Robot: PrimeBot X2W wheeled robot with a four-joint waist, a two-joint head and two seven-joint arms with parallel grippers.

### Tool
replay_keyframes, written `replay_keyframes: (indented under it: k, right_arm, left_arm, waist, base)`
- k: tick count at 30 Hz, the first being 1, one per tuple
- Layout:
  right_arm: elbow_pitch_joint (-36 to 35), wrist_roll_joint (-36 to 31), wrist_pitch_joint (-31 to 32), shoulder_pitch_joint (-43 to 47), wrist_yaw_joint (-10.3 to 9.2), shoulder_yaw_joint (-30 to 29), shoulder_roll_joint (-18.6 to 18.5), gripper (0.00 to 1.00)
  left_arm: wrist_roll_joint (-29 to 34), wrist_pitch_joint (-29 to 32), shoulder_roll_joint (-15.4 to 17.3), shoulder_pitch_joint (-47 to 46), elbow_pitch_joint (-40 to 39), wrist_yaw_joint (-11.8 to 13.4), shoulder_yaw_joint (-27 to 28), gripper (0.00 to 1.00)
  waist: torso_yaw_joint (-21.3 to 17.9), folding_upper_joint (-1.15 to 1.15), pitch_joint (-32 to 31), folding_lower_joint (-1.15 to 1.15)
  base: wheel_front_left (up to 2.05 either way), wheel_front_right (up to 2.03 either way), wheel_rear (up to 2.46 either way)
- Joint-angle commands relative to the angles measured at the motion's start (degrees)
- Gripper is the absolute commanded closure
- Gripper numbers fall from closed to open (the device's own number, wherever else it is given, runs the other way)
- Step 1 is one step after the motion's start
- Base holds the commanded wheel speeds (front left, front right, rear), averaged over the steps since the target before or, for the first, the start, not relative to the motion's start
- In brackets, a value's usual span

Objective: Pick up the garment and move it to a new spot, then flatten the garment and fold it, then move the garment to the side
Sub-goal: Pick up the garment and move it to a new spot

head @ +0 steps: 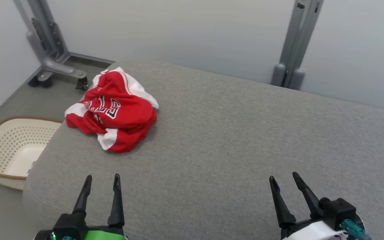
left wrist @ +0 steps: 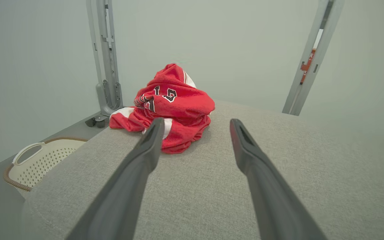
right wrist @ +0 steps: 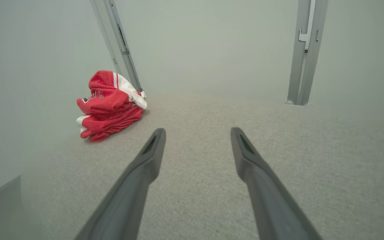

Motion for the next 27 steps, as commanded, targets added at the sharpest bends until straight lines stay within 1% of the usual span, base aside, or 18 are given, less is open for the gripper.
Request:
replay_keyframes:
  k: [1, 10, 18, 21, 23, 27]
  right_arm:
    - [0.38, -0.41, -0.18, -1.76, 0.03, 0.61, -0.2, 0.0]
    - [2.86, -0.91, -0.18, -7.07, 0.03, 4.71, -0.21, 0.0]
    - [3.22, -0.71, -0.18, -6.99, 0.03, 4.72, -0.21, 0.0]
    - [2.84, -0.87, -0.18, -5.95, 0.03, 3.57, -0.21, 0.0]
    - [2.42, -1.23, -0.18, -5.2, 0.03, 2.48, -0.21, 0.0]
    - [1.29, -2.5, -0.18, -3.55, 0.03, -0.05, -0.2, 0.0]
  left_arm:
    - [-0.42, -0.05, 0.2, 0.63, -0.76, 0.61, 0.7, 0.0]
    - [-1.52, -0.04, 0.17, 1.78, -4.29, 3.38, 3.64, 0.0]
    - [-0.69, -0.04, 0.18, 2.28, -5.6, 4.42, 3.81, 0.0]
    - [0.32, -0.04, 0.17, 1.09, -5.35, 3.42, 3.74, 0.0]
    - [2.27, -0.04, 0.18, -0.87, -5.69, 2.5, 3.9, 0.0]
    - [4.85, -0.04, 0.27, -5.48, -6.86, 0.74, 5.65, 0.0]
  waist:
    - [5.73, 0.0, 1.28, 0.0]
    - [7.92, 0.0, 4.16, 0.0]
    - [7.83, 0.0, 4.07, 0.0]
    - [7.63, 0.0, 3.85, 0.0]
    - [7.59, 0.0, 3.87, 0.0]
    - [7.52, 0.0, 5.22, 0.0]
  base:
    - [0.0, 0.0, 0.0]
    - [0.0, 0.0, 0.0]
    - [-0.03, -0.03, -0.03]
    - [0.0, 0.0, 0.0]
    - [0.0, 0.0, 0.0]
    - [0.0, 0.0, 0.0]
